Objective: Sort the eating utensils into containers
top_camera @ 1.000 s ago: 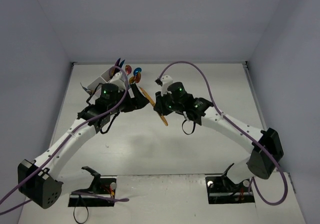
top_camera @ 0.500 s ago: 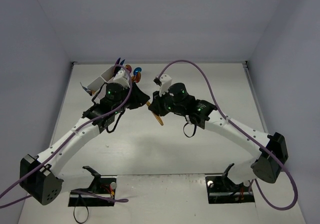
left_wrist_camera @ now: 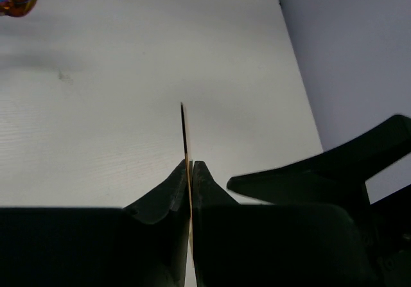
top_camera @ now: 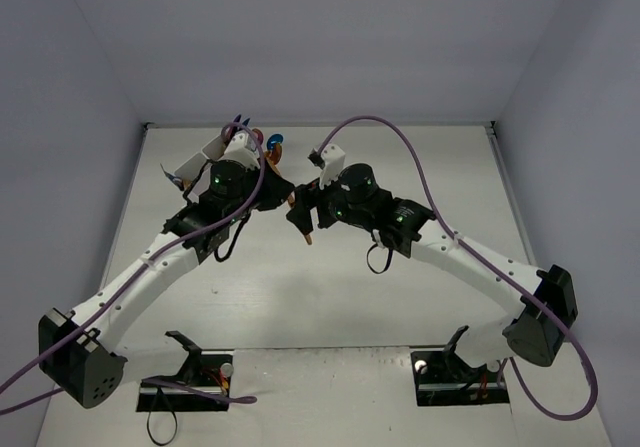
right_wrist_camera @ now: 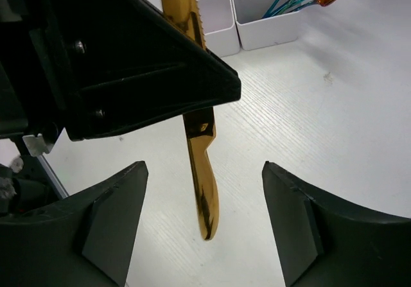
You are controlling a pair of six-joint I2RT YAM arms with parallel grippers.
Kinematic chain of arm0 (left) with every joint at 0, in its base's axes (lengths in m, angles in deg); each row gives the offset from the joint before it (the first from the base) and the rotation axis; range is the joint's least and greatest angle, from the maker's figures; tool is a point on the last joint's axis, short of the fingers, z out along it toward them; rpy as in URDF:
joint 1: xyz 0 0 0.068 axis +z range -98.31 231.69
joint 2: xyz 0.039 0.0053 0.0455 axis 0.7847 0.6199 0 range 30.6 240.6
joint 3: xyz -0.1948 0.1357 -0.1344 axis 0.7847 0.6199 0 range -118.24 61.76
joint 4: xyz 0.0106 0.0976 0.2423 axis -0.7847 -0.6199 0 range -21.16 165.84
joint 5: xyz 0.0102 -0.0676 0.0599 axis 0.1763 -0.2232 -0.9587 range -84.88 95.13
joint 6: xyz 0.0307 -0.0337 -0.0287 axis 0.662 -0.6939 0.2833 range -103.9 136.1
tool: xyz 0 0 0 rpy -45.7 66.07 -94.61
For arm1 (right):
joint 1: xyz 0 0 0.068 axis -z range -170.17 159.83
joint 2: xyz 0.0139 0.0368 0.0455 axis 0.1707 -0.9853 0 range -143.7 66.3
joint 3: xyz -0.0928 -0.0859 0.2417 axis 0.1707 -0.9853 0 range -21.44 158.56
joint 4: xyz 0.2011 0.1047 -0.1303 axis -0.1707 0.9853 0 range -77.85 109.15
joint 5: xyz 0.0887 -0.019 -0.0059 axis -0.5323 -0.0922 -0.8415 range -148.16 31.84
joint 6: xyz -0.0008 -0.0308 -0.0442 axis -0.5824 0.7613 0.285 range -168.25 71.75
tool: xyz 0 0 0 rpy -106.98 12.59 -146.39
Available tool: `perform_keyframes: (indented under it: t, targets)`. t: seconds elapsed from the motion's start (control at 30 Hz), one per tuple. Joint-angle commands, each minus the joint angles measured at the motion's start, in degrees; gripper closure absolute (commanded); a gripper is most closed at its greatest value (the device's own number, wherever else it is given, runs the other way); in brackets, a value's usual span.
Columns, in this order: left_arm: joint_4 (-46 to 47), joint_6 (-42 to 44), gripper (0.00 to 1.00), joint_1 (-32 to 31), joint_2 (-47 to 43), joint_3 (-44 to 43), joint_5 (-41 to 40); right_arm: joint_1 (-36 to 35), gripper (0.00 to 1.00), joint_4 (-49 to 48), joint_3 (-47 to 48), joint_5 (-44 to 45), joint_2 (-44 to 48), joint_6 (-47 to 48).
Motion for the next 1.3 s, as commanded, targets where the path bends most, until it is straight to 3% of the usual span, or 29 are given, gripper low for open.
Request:
perform_keyframes:
  t: [0.0, 0.07, 0.33, 0.53, 0.8, 1.13, 1.27]
  targets:
    - [-1.1, 9.2, 1.00, 1.8, 0.7, -9.8, -6.4, 2.6, 0.05, -2.8, -2.3, 3.6, 4.5, 0.8]
    - [-3.9, 15.9, 1.00, 4.5, 2.3, -13.7, -9.9, 4.3, 0.00, -1.3, -4.8, 5.1, 6.3, 1.0]
    - [-4.3, 32.6, 1.00, 17.0, 15.2, -30.7, -19.2, 10.8, 0.00, 4.9, -13.1, 7.4, 15.6, 0.6]
    - [-2.6, 37.2, 1.00, 21.7, 28.6, -43.2, -21.8, 11.7, 0.00, 9.0, -16.0, 9.4, 19.1, 1.0]
    - [-5.6, 38.3, 1.00, 22.8, 45.3, -56.4, -22.7, 12.0, 0.00, 12.3, -16.1, 13.0, 20.8, 1.3]
    - [-7.8, 36.2, 0.99, 22.8, 47.9, -50.5, -23.9, 12.4, 0.00, 13.5, -17.3, 14.6, 21.5, 0.2]
    - [-8.4, 35.4, 0.81, 22.8, 45.7, -46.6, -22.4, 12.5, 0.00, 13.5, -17.2, 14.9, 20.8, 0.0]
